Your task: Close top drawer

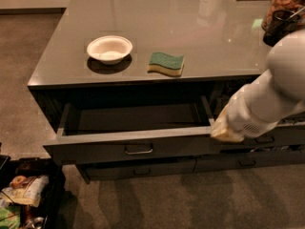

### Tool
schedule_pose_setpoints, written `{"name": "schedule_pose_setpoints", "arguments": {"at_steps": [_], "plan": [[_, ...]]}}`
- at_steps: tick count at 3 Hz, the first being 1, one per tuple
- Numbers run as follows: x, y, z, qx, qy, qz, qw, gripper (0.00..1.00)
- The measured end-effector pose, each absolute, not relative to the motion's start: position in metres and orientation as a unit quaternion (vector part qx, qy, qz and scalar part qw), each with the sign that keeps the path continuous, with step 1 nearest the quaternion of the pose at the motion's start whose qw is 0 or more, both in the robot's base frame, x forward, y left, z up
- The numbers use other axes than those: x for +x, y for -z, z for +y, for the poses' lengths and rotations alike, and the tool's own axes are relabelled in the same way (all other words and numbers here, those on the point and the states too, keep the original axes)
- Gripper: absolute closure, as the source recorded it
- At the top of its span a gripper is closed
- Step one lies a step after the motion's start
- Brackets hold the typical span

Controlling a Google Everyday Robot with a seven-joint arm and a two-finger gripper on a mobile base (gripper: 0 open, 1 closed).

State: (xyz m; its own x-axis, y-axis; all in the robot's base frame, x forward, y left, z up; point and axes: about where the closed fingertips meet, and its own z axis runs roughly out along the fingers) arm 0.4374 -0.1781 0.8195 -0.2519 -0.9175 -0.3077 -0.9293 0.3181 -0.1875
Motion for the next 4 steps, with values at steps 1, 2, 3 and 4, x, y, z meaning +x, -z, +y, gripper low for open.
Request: {"name": "schedule_pose_setpoints", "arguments": {"at_steps": [1, 2, 3, 4], "plan": [[0.441, -0.745, -0.161, -0.598, -0.037, 0.784, 0.161, 1.00], [0.441, -0.729, -0.159, -0.598, -0.042, 0.784, 0.158, 1.00], [0.440, -0.723, -0.162, -0.597, -0.049, 0.784, 0.164, 1.00], [0.437, -0.688, -0.164, -0.588, -0.078, 0.781, 0.195, 1.00]]}}
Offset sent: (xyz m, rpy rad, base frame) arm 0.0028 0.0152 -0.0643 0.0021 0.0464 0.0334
